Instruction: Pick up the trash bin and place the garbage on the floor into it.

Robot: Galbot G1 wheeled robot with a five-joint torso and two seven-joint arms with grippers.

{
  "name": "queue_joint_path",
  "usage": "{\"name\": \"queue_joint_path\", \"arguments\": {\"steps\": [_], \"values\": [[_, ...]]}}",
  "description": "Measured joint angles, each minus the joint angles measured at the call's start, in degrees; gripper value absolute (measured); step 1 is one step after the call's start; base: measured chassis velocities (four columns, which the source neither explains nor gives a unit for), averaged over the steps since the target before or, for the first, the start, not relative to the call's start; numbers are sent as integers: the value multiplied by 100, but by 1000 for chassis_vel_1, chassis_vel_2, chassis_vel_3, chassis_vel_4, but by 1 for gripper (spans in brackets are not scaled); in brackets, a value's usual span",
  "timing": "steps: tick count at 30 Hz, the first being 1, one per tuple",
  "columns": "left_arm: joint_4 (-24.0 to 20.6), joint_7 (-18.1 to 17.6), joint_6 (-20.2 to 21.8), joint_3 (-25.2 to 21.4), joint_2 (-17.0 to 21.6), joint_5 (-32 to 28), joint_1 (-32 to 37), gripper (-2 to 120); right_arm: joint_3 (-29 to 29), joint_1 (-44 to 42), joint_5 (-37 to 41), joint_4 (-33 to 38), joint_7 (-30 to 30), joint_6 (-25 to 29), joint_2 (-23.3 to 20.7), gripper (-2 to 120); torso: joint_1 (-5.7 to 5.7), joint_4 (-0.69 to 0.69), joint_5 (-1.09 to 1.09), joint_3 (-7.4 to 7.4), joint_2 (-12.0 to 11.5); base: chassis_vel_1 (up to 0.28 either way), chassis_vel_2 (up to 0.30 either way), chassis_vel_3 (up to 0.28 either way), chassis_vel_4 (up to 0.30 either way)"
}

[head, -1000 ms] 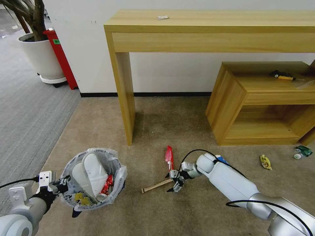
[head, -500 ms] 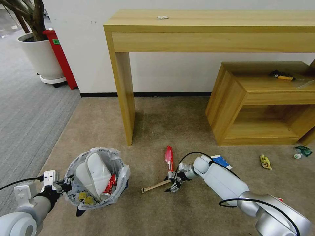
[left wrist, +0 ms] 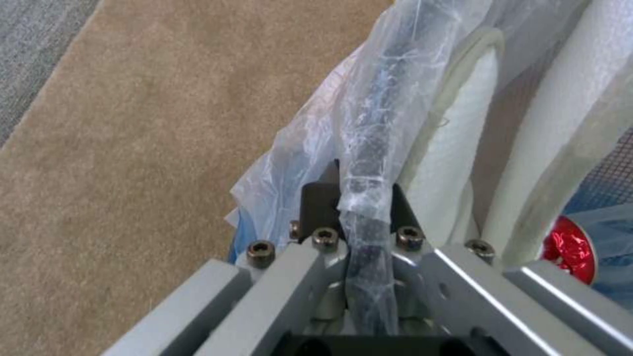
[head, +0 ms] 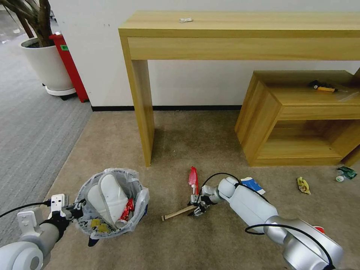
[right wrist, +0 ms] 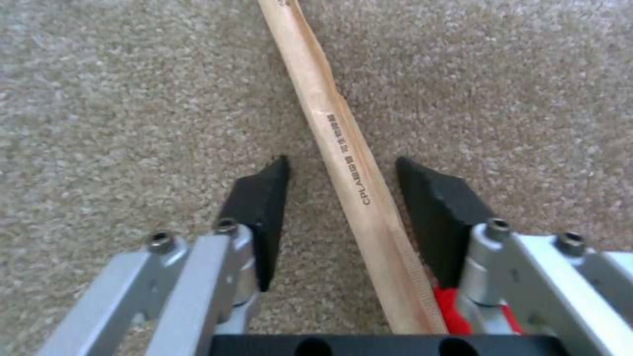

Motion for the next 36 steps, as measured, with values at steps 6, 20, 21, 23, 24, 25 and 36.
{"name": "queue_joint_path", "arguments": {"steps": [6,20,21,23,24,25,36], "values": [[-3,2,0,4,2,5,0,0,81,18,-110,-165,51,63,101,32,0,-2,-2,-1,1,0,0,0,0],[-38,14,0,-19,3,15,0,0,196,-21,-194,-125,164,80,137,9,0,3,5,1,0,0,0,0,0],[-36,14,0,-21,2,16,-1,0,206,-30,-183,-68,178,58,111,4,0,4,4,1,0,0,0,0,0],[-29,15,0,-22,-2,16,-2,0,216,-48,-155,24,194,35,75,0,0,3,0,1,-1,0,0,0,0],[-22,20,0,-22,-5,16,-3,0,222,-68,-101,130,204,4,36,0,0,2,3,1,0,0,0,0,0],[-17,24,0,-22,-6,17,-6,0,224,-83,-41,223,214,-29,1,0,0,2,3,1,0,0,0,0,0],[83,29,0,78,-16,18,-91,0,1139,-487,1287,1816,896,-868,-326,0,0,2,1,0,0,0,0,0,0]]}}
